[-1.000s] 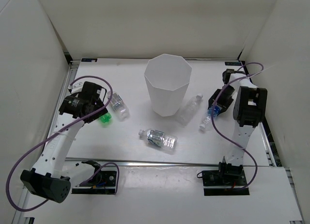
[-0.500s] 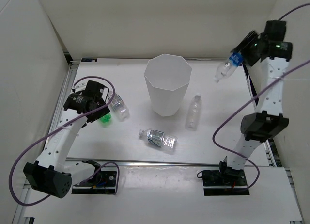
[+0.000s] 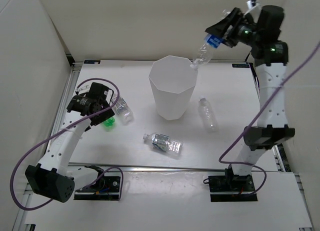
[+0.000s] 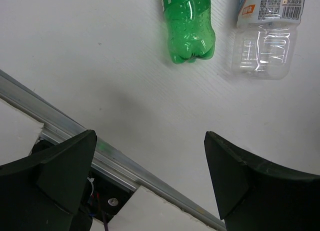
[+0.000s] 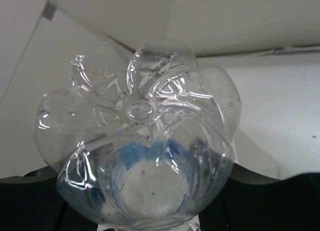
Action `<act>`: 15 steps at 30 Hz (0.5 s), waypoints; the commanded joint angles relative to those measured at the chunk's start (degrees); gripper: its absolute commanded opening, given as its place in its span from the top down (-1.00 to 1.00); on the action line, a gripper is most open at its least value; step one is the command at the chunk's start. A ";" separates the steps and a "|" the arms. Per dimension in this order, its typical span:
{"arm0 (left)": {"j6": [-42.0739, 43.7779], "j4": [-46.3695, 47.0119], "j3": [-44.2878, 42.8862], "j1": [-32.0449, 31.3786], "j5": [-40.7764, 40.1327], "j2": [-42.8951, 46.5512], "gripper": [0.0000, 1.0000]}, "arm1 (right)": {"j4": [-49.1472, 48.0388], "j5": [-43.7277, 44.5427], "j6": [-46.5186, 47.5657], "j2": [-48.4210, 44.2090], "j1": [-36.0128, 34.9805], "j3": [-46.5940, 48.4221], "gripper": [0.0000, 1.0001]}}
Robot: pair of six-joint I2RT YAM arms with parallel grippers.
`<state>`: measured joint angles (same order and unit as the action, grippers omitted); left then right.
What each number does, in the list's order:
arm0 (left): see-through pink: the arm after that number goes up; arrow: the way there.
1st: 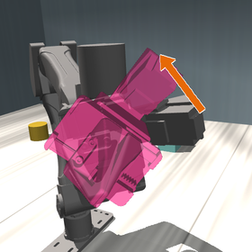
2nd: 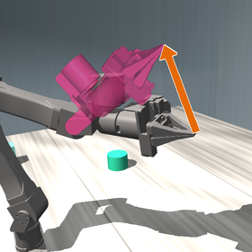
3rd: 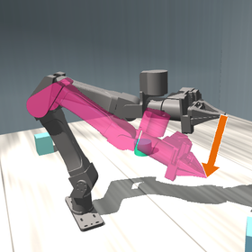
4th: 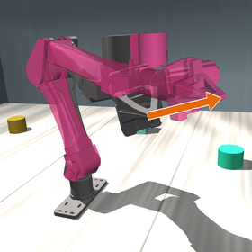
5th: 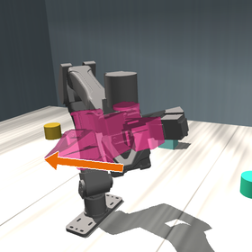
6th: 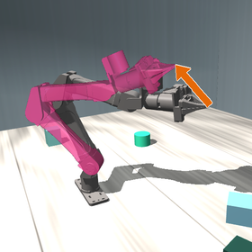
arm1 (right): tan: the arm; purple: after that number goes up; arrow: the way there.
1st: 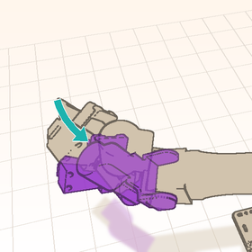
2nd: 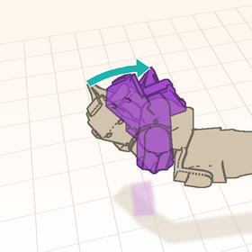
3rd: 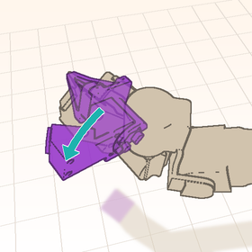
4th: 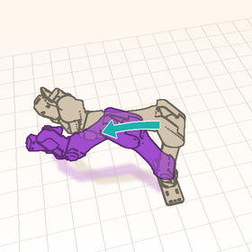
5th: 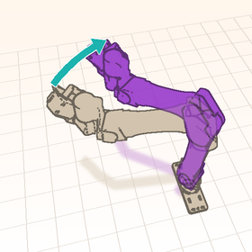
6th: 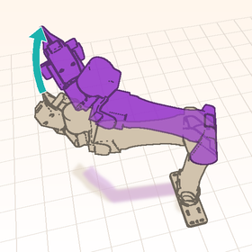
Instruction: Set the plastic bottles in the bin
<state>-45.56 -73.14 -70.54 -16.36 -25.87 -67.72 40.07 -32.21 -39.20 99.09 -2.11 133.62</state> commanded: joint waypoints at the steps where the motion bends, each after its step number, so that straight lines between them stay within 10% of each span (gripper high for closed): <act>1: -0.85 -0.95 -0.91 -0.34 0.29 2.59 -1.00 | -2.28 -1.20 3.95 3.12 -5.35 0.50 -0.12; 15: -3.04 -3.23 1.90 -0.87 0.91 6.55 -1.00 | -0.44 25.17 23.29 7.35 -22.76 -0.73 -0.64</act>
<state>-47.88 -75.66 -68.95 -16.99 -24.62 -62.19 40.56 -14.28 -22.44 107.20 -23.79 132.60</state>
